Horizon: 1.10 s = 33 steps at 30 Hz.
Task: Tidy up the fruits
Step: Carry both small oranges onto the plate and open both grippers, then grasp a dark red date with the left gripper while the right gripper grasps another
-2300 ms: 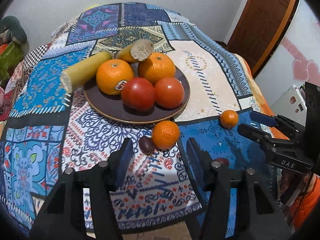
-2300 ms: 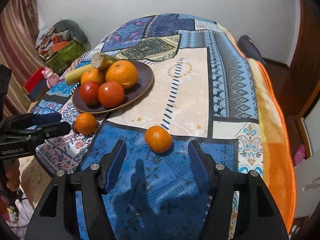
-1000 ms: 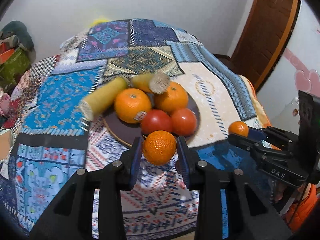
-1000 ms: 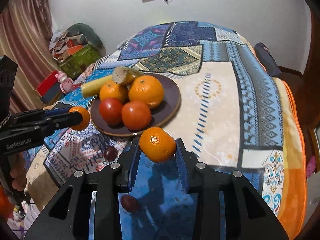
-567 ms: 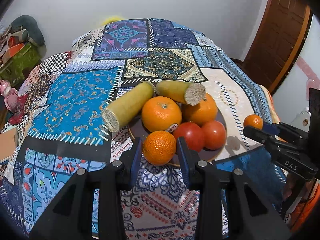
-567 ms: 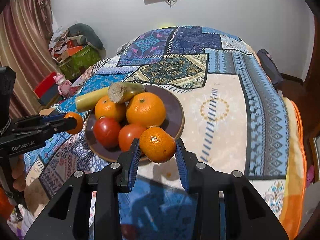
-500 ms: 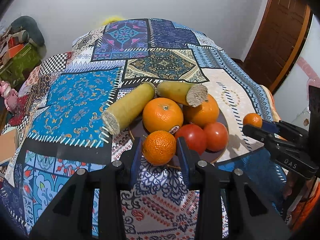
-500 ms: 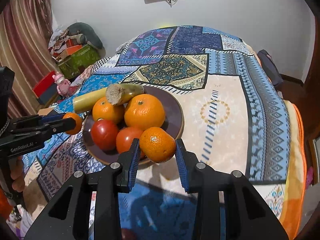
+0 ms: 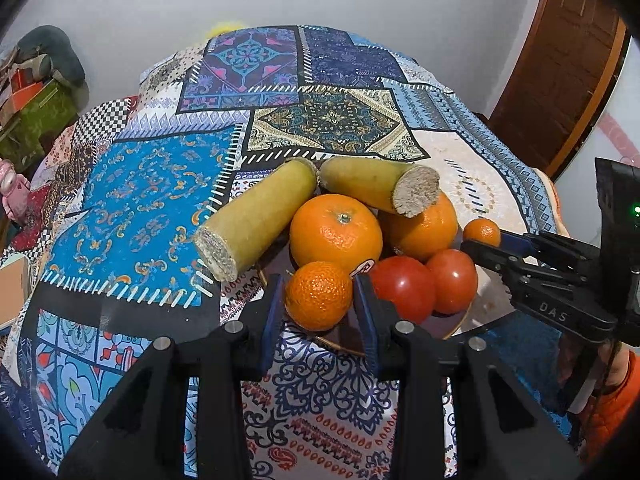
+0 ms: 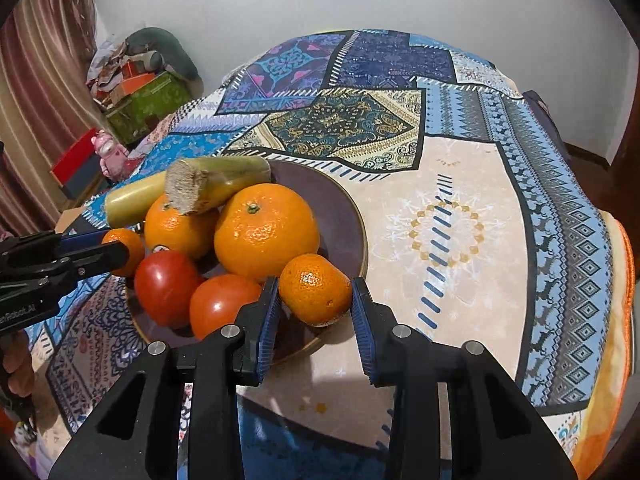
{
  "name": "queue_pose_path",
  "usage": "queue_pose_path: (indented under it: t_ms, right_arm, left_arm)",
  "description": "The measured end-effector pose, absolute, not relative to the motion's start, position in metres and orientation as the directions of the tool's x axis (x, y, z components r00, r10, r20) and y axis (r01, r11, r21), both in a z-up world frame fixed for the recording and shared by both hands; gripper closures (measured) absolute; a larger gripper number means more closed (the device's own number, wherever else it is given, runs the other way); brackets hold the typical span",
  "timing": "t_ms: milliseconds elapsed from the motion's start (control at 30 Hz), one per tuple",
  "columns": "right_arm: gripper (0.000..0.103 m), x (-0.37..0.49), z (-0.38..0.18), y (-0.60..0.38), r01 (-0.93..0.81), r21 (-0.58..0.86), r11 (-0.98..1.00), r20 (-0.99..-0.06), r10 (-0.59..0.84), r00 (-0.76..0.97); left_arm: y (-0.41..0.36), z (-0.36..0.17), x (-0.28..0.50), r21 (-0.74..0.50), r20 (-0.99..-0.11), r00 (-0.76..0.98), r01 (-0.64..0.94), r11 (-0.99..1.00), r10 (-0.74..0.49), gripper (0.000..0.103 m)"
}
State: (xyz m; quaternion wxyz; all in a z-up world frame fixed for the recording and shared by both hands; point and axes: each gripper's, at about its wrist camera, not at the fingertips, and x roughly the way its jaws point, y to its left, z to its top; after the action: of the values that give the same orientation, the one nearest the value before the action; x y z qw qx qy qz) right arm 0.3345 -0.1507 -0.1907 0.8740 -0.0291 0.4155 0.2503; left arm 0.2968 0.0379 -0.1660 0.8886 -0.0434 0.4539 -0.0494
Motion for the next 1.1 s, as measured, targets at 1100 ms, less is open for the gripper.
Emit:
queue_pose_path:
  t_ms: [1100]
  right_arm:
    - [0.052,0.28,-0.14,-0.16,-0.498,0.093,0.862,-0.674,0.422,0.606]
  left_arm:
    - [0.031,-0.123,0.24,-0.12,-0.766,0.63,0.053,0.991,-0.127,0.048]
